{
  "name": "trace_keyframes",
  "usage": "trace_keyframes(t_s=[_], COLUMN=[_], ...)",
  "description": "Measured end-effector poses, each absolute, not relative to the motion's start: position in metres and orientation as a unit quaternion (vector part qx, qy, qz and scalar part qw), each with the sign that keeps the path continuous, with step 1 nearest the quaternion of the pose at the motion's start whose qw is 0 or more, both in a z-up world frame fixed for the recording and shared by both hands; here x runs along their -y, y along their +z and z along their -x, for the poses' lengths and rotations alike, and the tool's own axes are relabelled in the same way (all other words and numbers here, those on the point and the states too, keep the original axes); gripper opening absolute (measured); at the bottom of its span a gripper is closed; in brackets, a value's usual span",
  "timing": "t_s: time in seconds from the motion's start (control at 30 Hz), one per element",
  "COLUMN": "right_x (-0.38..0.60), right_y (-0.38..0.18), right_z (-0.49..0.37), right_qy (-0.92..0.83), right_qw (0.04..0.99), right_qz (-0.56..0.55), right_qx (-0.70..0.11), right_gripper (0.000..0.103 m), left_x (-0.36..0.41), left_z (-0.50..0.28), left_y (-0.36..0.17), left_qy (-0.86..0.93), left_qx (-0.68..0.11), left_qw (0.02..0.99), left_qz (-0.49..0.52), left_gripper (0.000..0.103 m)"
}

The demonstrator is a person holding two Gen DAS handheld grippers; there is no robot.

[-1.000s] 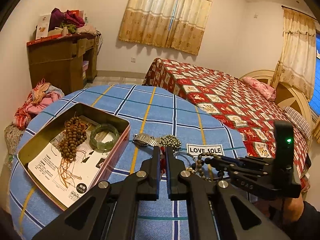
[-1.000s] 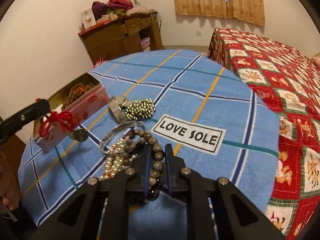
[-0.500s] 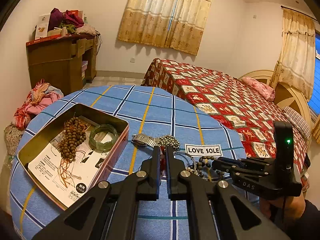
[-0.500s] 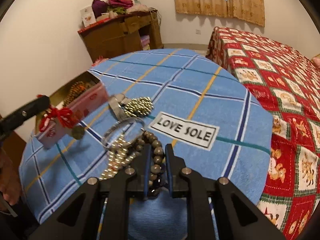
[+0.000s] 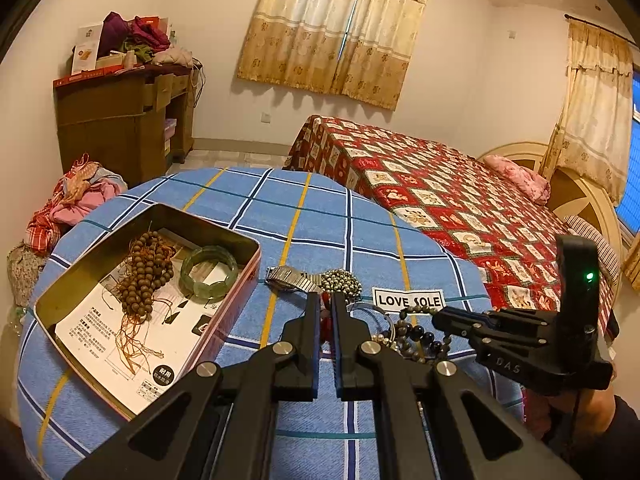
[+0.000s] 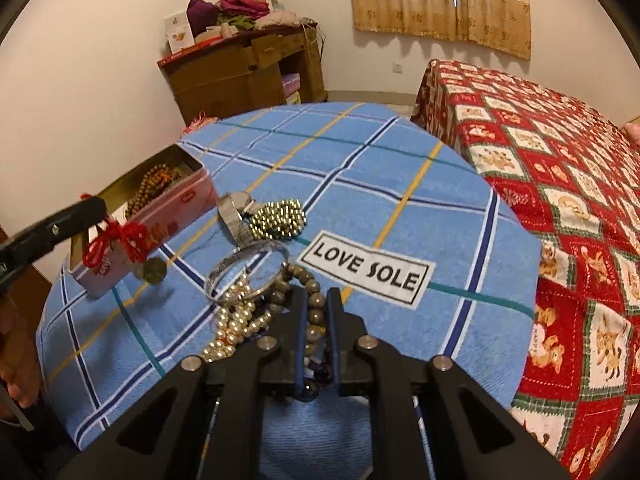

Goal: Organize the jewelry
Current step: 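Drop the tassel pendant into the tin with the left tool while the right drops the bracelet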

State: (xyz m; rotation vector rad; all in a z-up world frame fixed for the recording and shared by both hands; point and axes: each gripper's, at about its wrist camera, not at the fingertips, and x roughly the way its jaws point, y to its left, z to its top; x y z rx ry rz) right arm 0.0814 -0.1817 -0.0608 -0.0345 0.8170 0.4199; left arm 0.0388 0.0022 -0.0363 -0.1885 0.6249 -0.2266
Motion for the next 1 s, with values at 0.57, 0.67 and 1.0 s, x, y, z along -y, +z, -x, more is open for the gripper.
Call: trace_keyframes(t_s=[0.57, 0.67, 1.0], right_x=[0.154, 0.144, 0.096], right_y=[-0.013, -0.012, -0.002], right_z=[-0.089, -0.095, -0.105], right_qy=[0.235, 0.246, 0.292], right_qw=[0.911, 0.909, 0.901], right_qz=[0.029, 0.03, 0.045], right_qx=[-0.337, -0.334, -0.318], right_gripper=[0.012, 0.012, 0.012], left_x=[-0.034, -0.047, -0.081], left_z=[-0.033, -0.032, -0.034], left_y=[-0.011, -0.008, -0.008], left_qy=[-0.077, -0.057, -0.006], left_qx=[-0.273, -0.268, -0.262], left_qw=[0.954, 0.957, 0.96], left_qz=[0.101, 0.1, 0.1], left_gripper=[0.004, 0.004, 0.004])
